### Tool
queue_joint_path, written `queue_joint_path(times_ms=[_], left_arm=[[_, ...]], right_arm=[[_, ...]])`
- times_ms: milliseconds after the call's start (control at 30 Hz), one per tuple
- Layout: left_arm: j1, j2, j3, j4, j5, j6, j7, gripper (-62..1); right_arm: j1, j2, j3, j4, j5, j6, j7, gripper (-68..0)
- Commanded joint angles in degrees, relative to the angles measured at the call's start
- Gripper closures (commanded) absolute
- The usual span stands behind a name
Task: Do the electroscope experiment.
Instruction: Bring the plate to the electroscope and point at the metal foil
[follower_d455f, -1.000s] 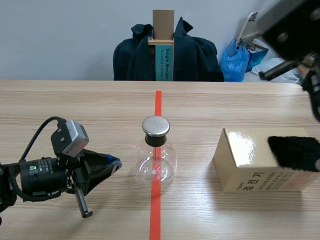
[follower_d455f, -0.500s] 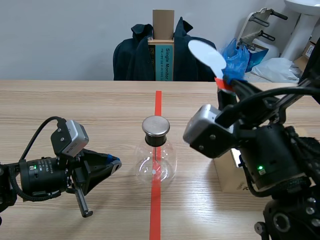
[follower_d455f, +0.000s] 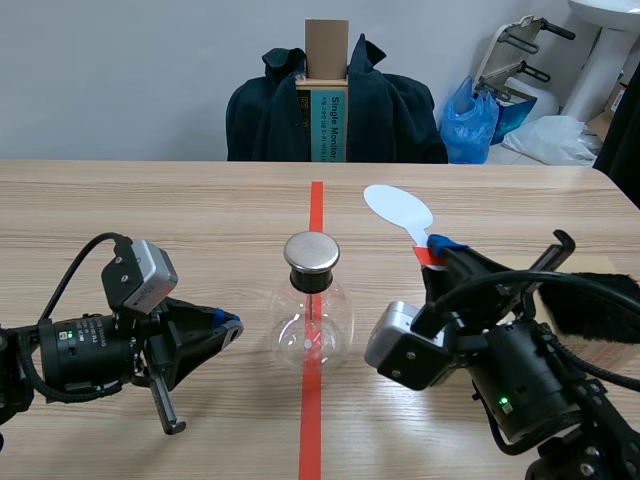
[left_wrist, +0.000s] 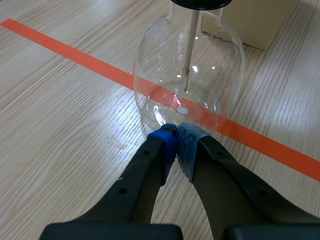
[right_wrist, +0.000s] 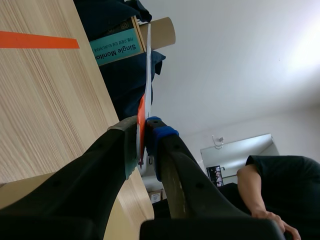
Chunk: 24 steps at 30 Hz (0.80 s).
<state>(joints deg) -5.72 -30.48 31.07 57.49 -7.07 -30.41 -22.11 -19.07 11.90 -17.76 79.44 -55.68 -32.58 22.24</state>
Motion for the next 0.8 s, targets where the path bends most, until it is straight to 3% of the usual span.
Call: queue_joint_path(times_ms=[0, 400, 767], left_arm=[[-0.2, 0.3, -0.2, 1.3, -0.5, -0.1, -0.8, -1.5], [-0.2, 0.3, -0.2, 1.3, -0.5, -0.1, -0.8, -1.5], [-0.2, 0.3, -0.2, 1.3, -0.5, -0.1, -0.8, -1.5]], right_arm=[[1.3, 0.1, 0.1, 0.7, -0.8, -0.9, 0.4, -0.8], [1.8, 0.2, 0.1, 0.2, -6.4, -0.9, 1.8, -0.8], [1.8, 0.2, 0.1, 0.2, -10.9, -0.8, 9.6, -0.8]])
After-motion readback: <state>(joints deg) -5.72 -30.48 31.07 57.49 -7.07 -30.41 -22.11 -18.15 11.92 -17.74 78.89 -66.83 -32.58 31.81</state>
